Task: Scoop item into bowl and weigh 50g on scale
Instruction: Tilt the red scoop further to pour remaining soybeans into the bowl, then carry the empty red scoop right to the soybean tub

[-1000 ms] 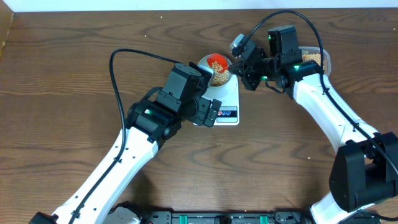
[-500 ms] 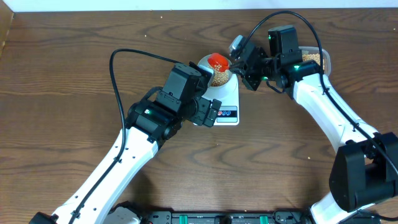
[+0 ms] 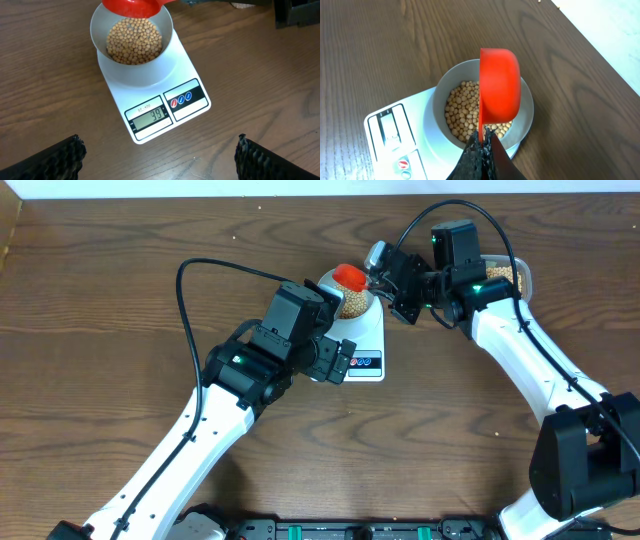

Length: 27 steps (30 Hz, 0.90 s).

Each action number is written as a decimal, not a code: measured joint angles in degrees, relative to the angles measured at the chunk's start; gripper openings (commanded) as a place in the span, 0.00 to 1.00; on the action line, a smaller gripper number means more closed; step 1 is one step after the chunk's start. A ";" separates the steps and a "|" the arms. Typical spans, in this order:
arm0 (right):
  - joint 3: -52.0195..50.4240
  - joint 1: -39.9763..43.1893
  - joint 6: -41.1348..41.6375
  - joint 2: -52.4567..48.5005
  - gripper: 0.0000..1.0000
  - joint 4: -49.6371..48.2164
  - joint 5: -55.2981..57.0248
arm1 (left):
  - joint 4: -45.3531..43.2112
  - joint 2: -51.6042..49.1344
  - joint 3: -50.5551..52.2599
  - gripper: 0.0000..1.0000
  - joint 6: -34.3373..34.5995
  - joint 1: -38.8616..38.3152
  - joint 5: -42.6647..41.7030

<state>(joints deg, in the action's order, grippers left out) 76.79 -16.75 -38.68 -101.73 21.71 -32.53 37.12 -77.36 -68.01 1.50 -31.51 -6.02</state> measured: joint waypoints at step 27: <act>0.00 10.69 23.87 8.48 0.01 -4.94 -0.15 | 0.00 0.00 0.00 0.98 0.00 0.00 0.00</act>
<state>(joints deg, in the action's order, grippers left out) 76.79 -6.07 -14.81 -93.25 16.78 -32.69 37.12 -77.36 -68.01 1.50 -31.51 -6.02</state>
